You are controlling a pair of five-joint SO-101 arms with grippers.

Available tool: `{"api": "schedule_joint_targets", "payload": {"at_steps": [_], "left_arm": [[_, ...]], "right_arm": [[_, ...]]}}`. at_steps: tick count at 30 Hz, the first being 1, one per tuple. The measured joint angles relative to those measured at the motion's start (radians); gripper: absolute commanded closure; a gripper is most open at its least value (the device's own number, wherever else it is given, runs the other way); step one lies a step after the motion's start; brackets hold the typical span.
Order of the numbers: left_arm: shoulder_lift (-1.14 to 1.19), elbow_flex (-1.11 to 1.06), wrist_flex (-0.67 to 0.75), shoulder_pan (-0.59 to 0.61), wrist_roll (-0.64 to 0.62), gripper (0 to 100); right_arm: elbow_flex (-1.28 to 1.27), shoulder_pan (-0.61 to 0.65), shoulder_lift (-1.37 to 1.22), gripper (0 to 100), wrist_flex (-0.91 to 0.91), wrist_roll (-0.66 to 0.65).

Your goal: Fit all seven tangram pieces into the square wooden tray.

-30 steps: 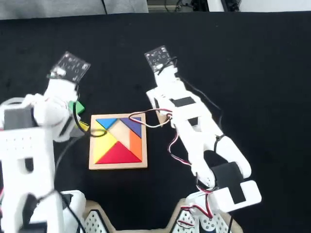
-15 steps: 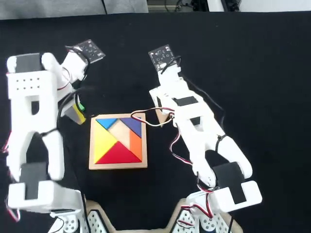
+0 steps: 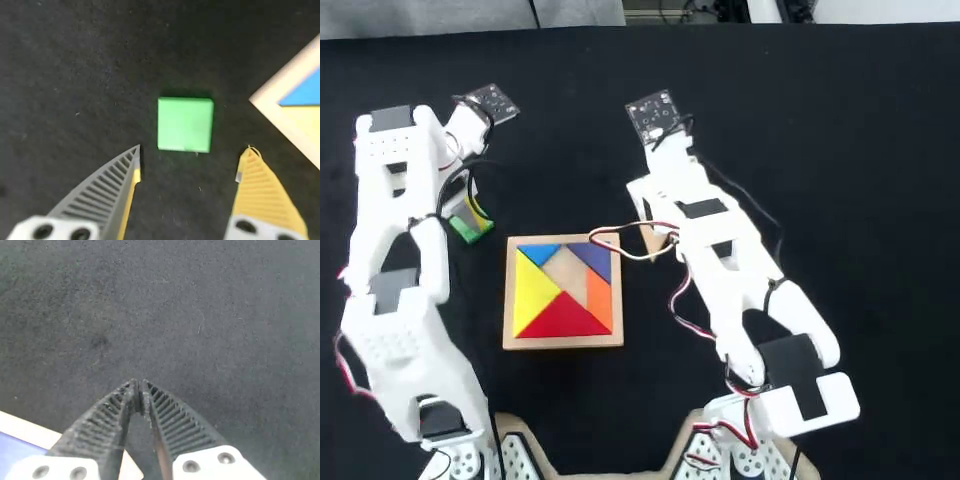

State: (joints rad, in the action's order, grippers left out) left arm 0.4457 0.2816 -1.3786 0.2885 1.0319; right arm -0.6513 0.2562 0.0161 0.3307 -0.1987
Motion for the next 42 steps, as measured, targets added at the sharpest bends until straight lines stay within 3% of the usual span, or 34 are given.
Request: {"api": "schedule_joint_targets", "payload": {"at_steps": [12, 19, 31, 42], "left_arm": [[0.287, 0.187, 0.0, 0.009, 0.069, 70], [0.393, 0.339, -0.009, 0.009, 0.028, 70], [0.459, 0.404, -0.021, 0.011, 0.029, 70], [0.462, 0.422, -0.126, 0.006, 0.074, 93]], "right_arm": [[0.061, -0.021, -0.103, 98.8, -0.003, -0.037], [0.061, -0.031, -0.103, 98.8, -0.003, -0.037], [0.061, -0.032, -0.103, 98.8, -0.003, -0.037], [0.061, -0.032, -0.103, 98.8, -0.003, -0.037]]}}
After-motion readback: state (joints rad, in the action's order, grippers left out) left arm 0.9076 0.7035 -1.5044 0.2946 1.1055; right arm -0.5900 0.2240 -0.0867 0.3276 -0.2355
